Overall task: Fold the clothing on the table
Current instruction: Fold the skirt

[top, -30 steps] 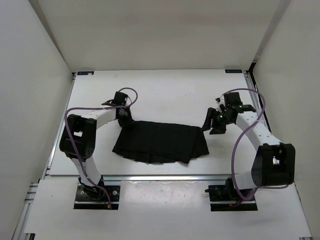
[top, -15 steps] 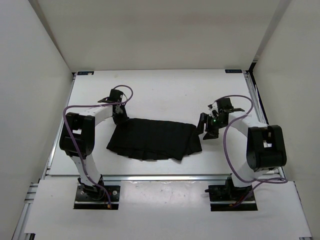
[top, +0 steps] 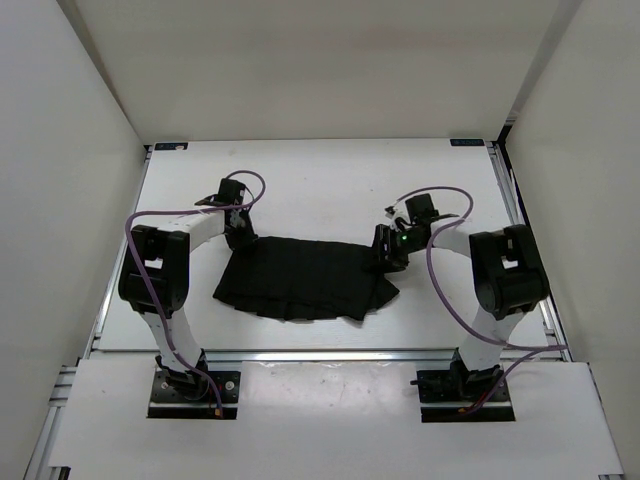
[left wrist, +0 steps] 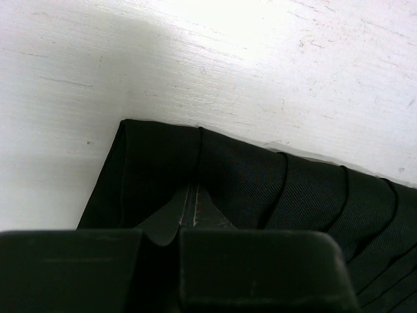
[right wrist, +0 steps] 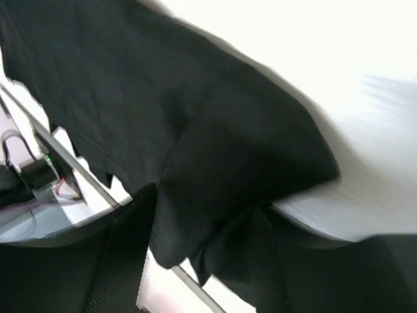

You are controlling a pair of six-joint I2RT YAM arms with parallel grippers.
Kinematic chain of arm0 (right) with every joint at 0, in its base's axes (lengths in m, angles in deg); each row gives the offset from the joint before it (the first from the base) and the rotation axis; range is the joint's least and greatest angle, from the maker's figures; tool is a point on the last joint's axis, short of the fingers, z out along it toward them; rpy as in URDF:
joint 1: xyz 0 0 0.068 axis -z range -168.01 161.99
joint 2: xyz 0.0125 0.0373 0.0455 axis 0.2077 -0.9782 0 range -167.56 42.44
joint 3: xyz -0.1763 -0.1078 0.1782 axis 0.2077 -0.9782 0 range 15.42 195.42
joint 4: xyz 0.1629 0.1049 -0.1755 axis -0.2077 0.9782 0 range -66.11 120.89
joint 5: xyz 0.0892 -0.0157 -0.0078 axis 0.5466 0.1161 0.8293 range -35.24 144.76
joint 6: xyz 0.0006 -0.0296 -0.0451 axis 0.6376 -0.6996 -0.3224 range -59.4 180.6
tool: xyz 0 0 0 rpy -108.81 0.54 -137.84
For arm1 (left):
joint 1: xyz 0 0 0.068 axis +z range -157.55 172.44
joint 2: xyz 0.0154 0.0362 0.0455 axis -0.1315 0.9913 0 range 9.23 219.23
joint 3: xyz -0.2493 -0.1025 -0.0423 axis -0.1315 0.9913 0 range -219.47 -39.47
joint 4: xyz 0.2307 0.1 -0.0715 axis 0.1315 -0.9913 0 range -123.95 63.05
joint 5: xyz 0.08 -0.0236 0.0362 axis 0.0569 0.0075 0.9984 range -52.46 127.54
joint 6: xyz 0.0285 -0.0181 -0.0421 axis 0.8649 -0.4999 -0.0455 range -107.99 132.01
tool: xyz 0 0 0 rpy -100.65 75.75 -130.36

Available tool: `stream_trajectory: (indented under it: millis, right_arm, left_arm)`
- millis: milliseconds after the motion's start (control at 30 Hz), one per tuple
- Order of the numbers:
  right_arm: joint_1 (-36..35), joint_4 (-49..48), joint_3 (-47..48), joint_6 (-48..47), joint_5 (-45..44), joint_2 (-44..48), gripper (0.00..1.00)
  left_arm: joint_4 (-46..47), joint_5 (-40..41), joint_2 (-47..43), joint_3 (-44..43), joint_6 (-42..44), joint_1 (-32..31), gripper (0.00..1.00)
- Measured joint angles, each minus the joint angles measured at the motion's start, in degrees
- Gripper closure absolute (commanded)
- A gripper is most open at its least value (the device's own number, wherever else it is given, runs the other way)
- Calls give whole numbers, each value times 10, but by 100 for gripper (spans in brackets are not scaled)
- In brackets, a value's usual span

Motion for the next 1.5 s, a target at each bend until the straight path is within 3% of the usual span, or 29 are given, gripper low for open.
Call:
stream_trajectory:
  millis: [33,67,100,233,267,333,400,467,667,1133,1433,1500]
  right_arm:
    - [-8,-2,4,-1,5,-7,65]
    - [-18,-4,9,2,12,-17,91]
    - [-24,-6,12,1,15,-23,100]
    - [-32,-5,10,15,24,-28,100]
    - [-27,-9,6,16,26,-24,100]
    - [-6,-10,-9,18,26,-10,100]
    - [26,-7,-25,17,27,9,100]
    - [59,-2,-37,12,27,27,100]
    - [135,40,-38,-26,17,44,100]
    - [186,148,10,-104,-25,44,100]
    - [184,167,29,-108,-33,41,100]
    - [184,169,32,-108,-33,41,100]
  left_arm:
    - [0,0,0,0,0,0,100]
    - [0,0,0,0,0,0,100]
    - [0,0,0,0,0,0,100]
    - [0,-7,-1,0,2,0,100]
    - [0,-17,-1,0,2,0,96]
    - [0,-45,-6,0,7,0,69]
    - [1,-86,-16,0,8,0,57]
    - [-1,-118,-28,-5,10,0,52]
    - [-10,-142,-64,-31,18,0,52]
    - [-27,-26,-86,75,38,-62,59]
    - [-22,28,-89,105,39,-110,79]
    - [-21,45,-91,106,40,-119,91]
